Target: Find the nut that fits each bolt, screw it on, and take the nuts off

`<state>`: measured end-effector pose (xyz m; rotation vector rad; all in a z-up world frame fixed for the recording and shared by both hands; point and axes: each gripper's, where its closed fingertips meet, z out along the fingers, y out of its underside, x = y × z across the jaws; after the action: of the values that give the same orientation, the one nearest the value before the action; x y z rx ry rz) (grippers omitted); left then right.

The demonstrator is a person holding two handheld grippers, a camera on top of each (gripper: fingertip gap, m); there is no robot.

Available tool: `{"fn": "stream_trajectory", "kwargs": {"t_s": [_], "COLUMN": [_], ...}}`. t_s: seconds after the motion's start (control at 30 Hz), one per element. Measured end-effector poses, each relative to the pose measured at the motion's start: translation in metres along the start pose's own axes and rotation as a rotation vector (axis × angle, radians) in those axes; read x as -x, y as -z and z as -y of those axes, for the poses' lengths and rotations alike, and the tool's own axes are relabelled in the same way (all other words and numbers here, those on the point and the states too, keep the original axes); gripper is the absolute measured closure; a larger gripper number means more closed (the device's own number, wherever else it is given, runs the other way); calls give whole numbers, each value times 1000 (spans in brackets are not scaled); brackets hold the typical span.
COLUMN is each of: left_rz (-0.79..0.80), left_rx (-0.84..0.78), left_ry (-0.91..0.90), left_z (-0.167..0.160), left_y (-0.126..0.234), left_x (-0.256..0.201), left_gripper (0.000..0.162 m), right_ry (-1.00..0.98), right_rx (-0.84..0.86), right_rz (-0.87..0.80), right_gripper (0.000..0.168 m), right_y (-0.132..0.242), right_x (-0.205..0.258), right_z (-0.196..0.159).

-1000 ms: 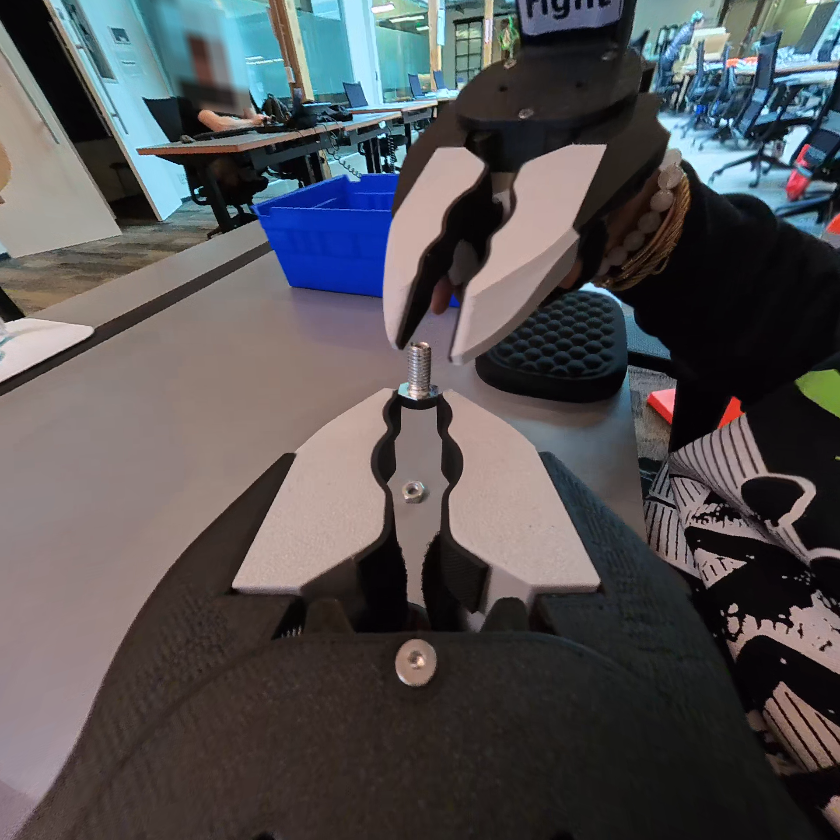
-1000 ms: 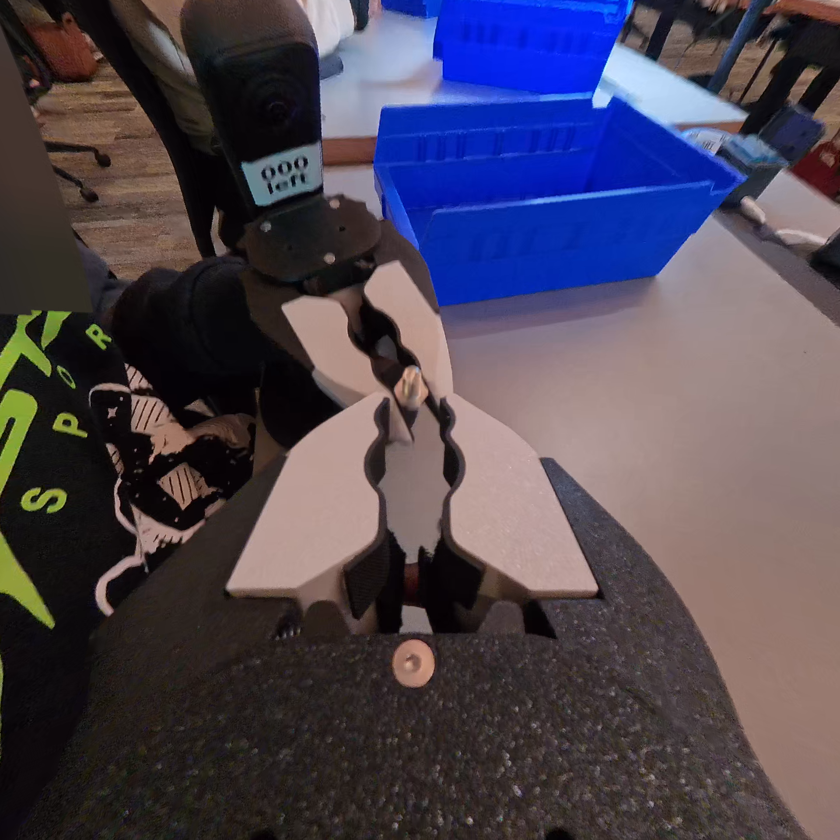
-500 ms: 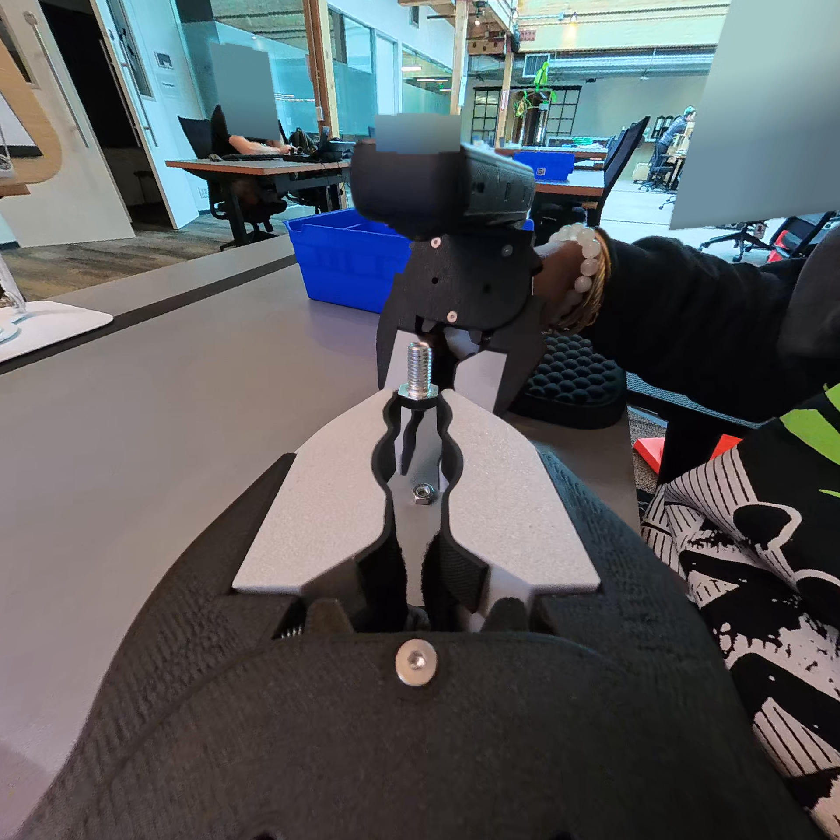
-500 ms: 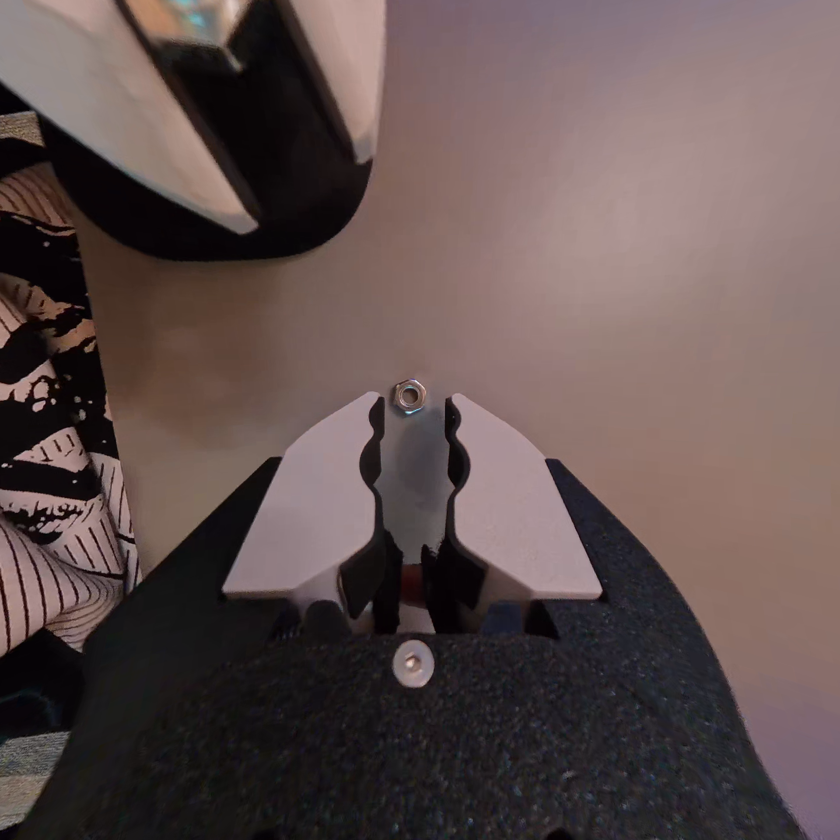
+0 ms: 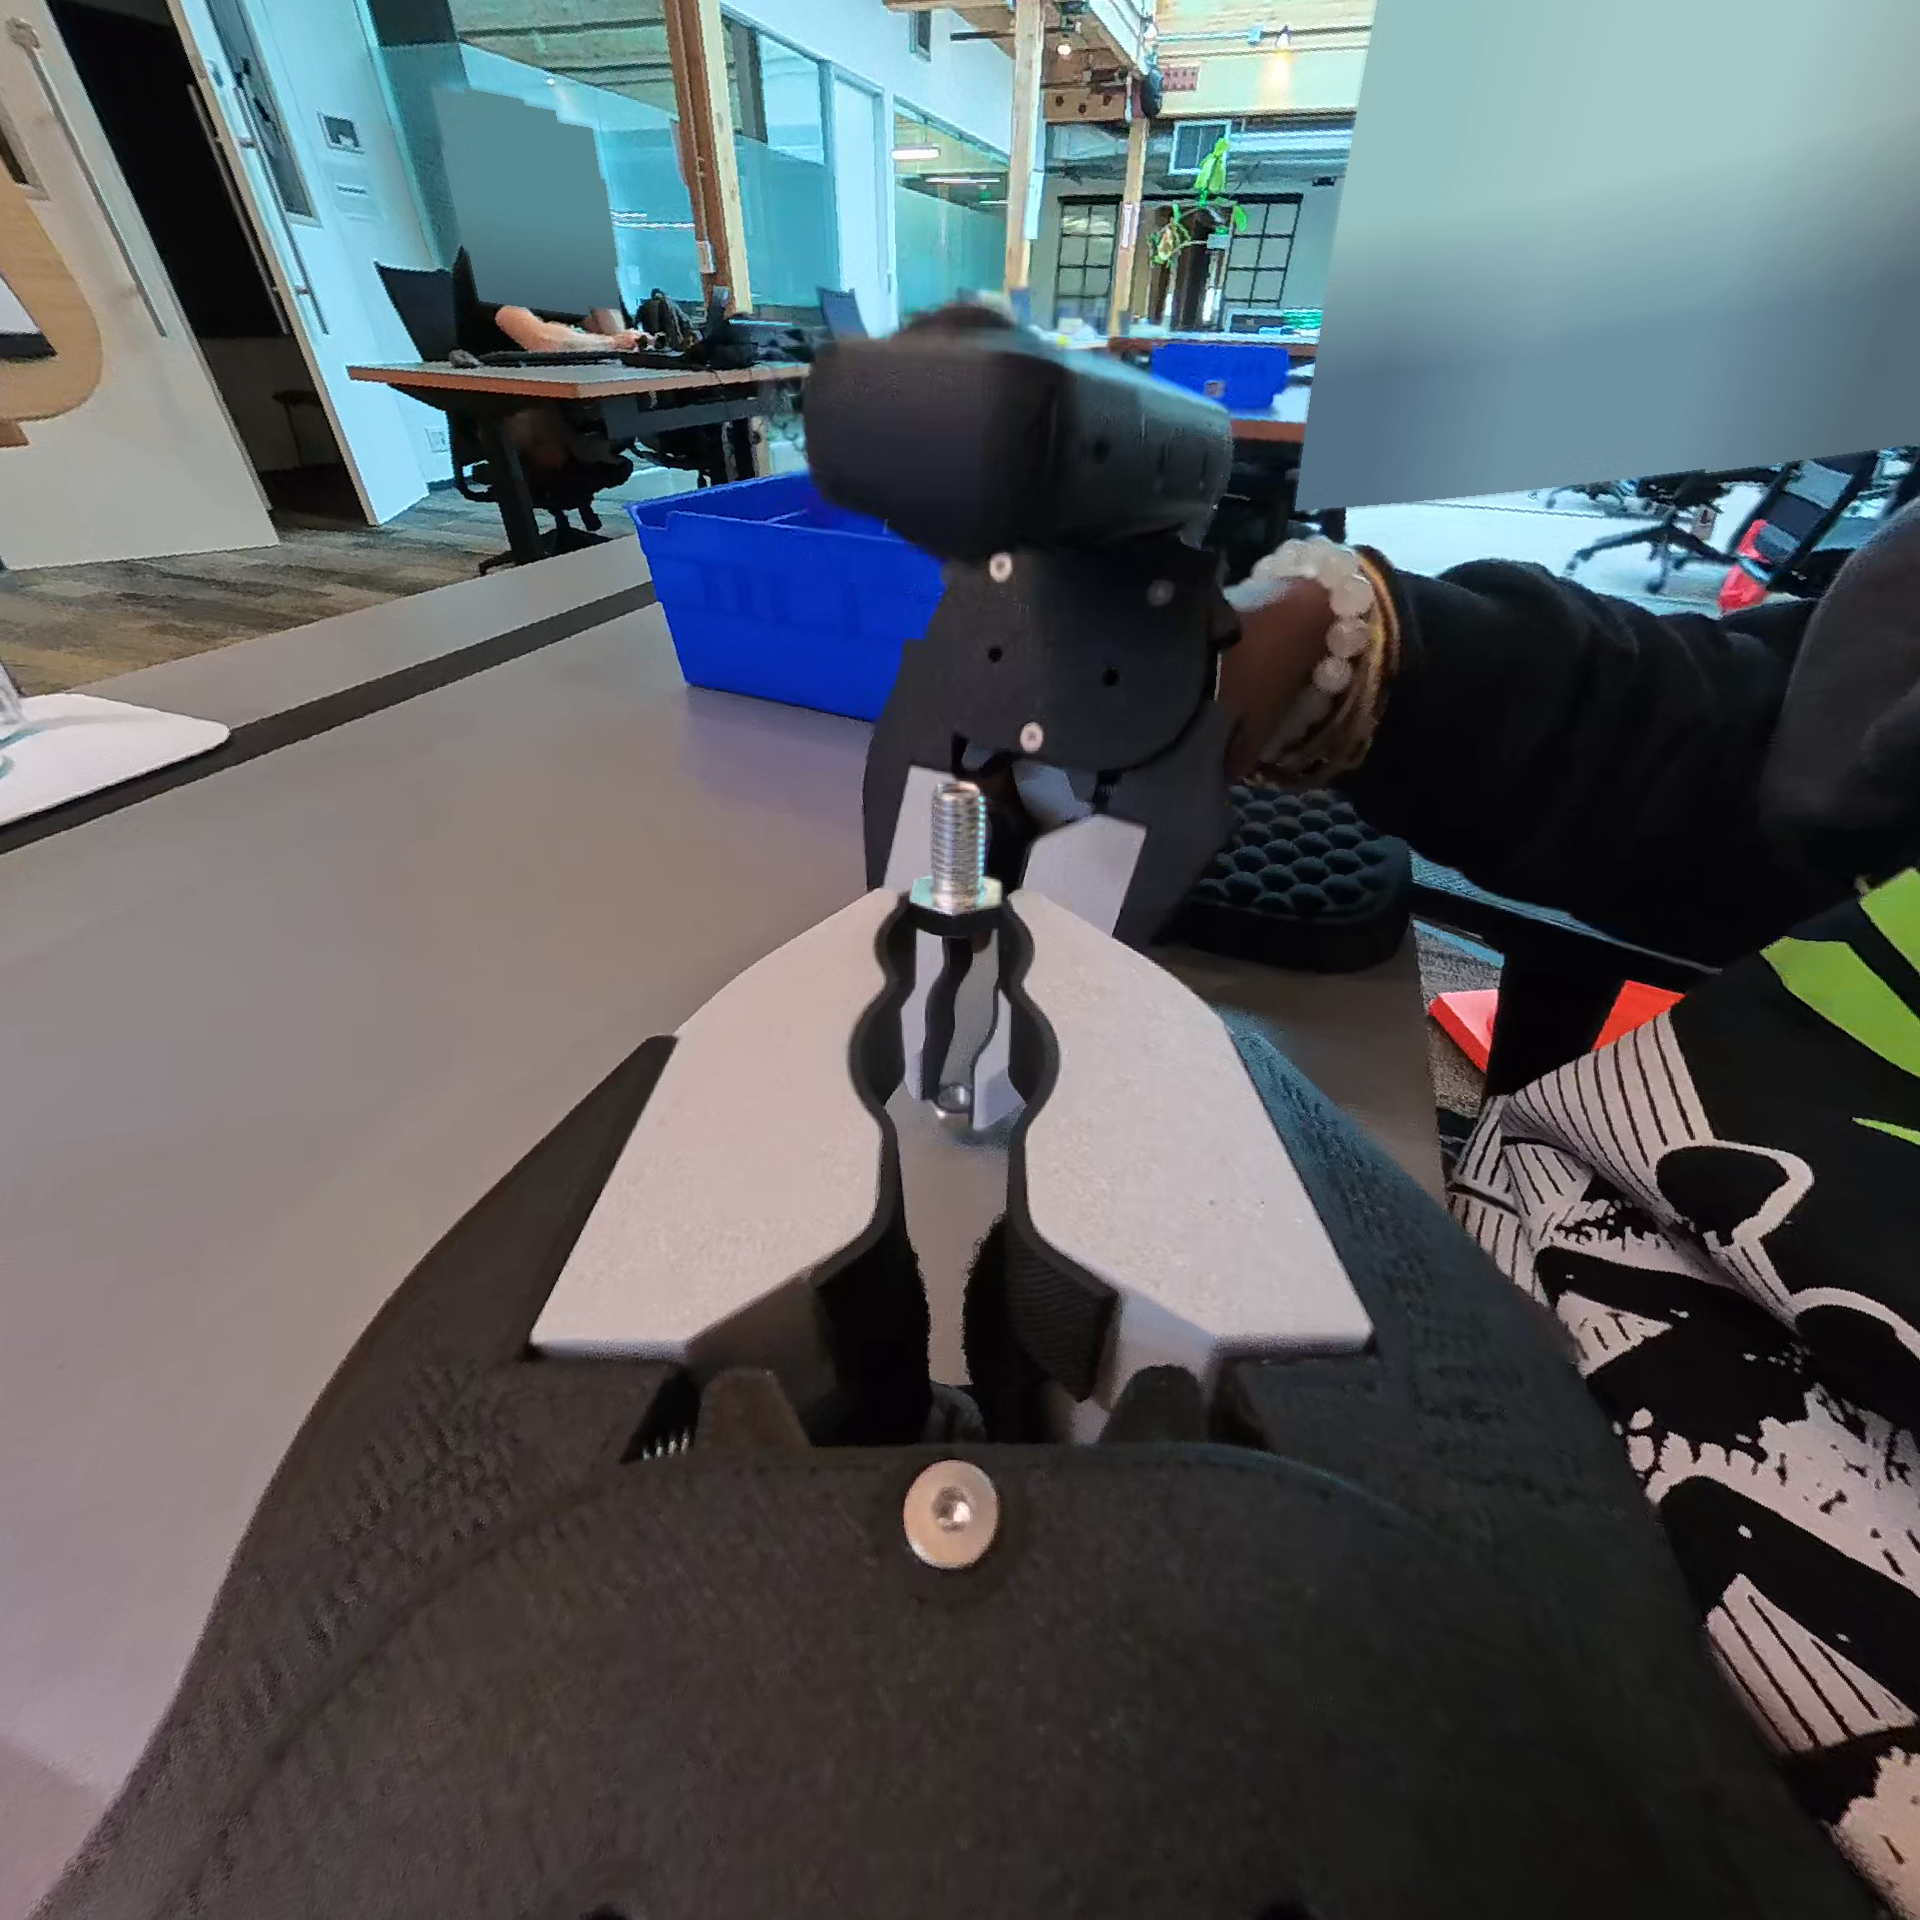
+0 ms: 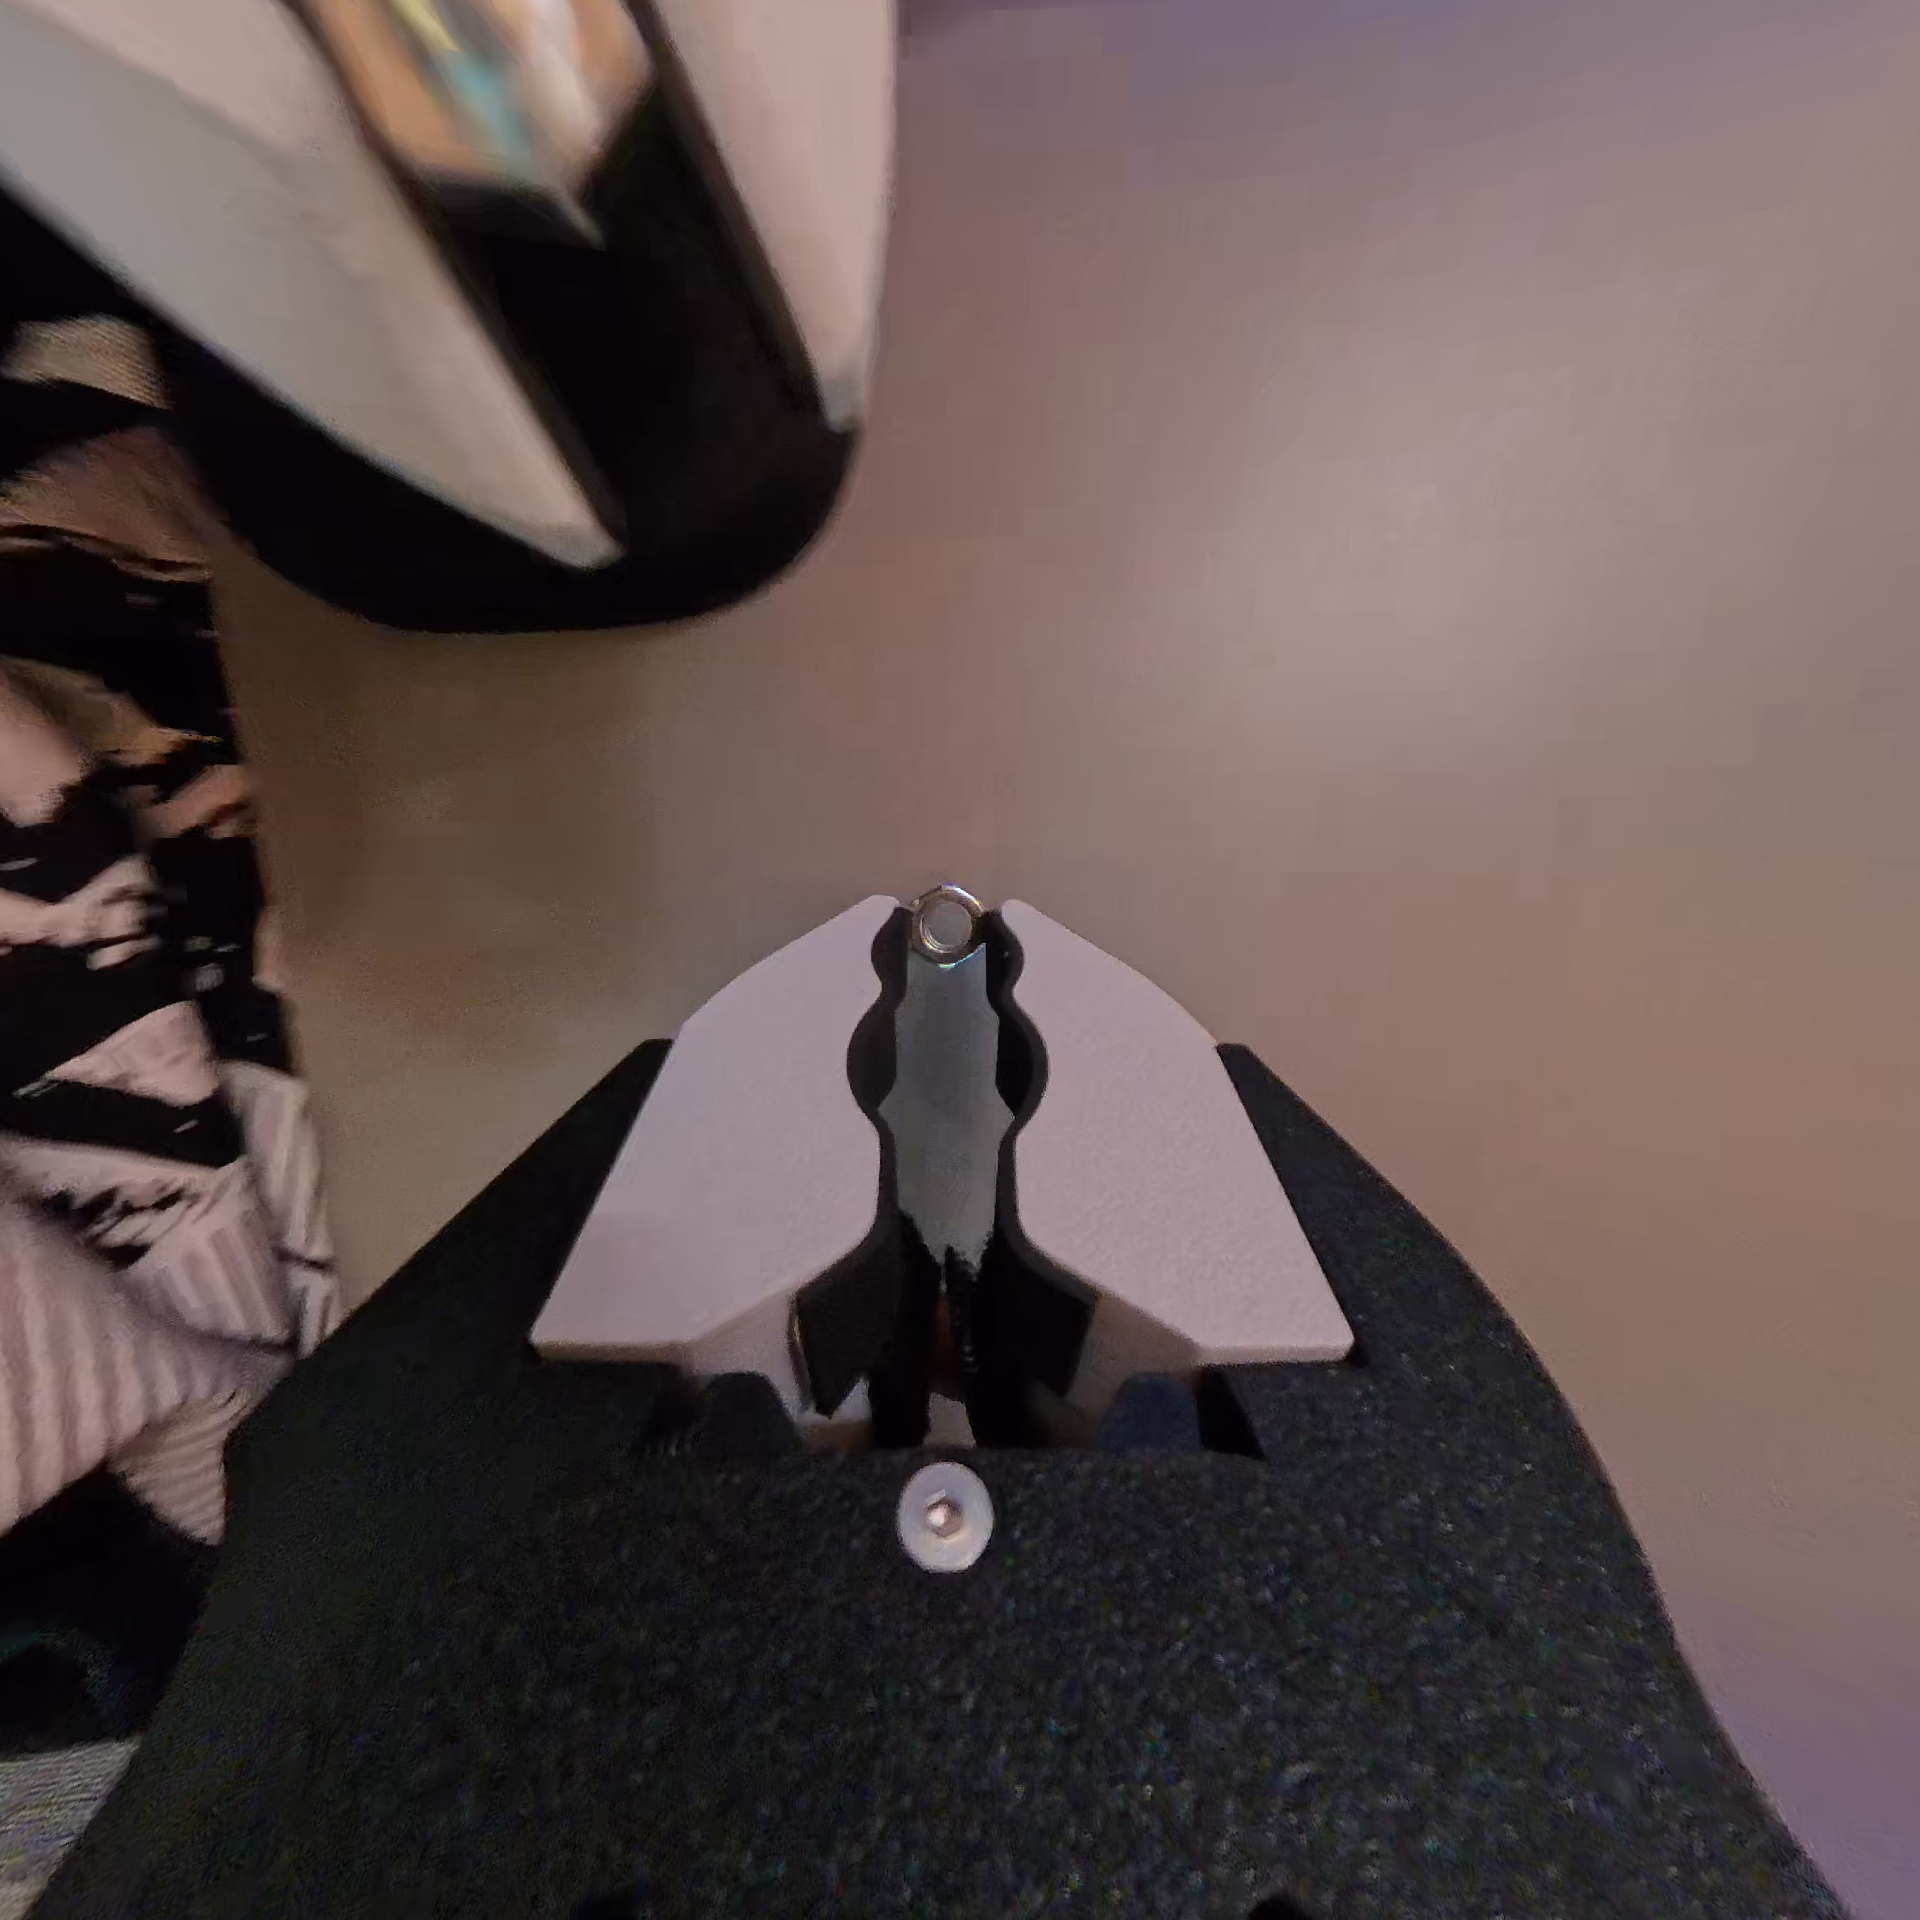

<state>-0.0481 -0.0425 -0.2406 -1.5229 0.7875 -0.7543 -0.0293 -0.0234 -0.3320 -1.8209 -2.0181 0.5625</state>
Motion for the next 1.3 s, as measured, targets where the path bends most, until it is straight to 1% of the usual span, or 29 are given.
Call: {"fn": "stream_trajectory", "kwargs": {"t_s": [0.07,0.23,0.3,0.37,0.47,0.6,0.8,1.0,1.17,1.3], "left_rz": [-43,-263,-323,-371,-412,-435,-447,-437,-343,-156], "left_rx": [-6,-46,-29,-14,2,3,6,23,26,19], "left_ry": [-8,63,72,80,96,92,90,86,66,28], "left_z": [3,12,9,7,4,3,3,0,1,2], "left_y": [-1,-5,-8,-10,-11,-10,-9,-11,-15,-20], "left_x": [-8,-45,-55,-63,-68,-70,-72,-71,-63,-47], "left_gripper": [147,147,147,147,147,147,147,147,147,147], "right_ry": [67,313,403,495,604,683,717,710,631,509], "right_rx": [-97,-269,-301,-306,-267,-152,-92,-80,-71,-50], "right_rz": [61,155,212,278,351,369,395,408,365,261], "right_gripper": [154,154,154,154,154,154,154,154,154,154], "right_y": [23,100,120,128,125,110,105,103,102,101], "right_x": [9,31,44,58,74,75,74,74,68,55], "right_z": [13,46,57,65,71,69,66,63,64,67]}}
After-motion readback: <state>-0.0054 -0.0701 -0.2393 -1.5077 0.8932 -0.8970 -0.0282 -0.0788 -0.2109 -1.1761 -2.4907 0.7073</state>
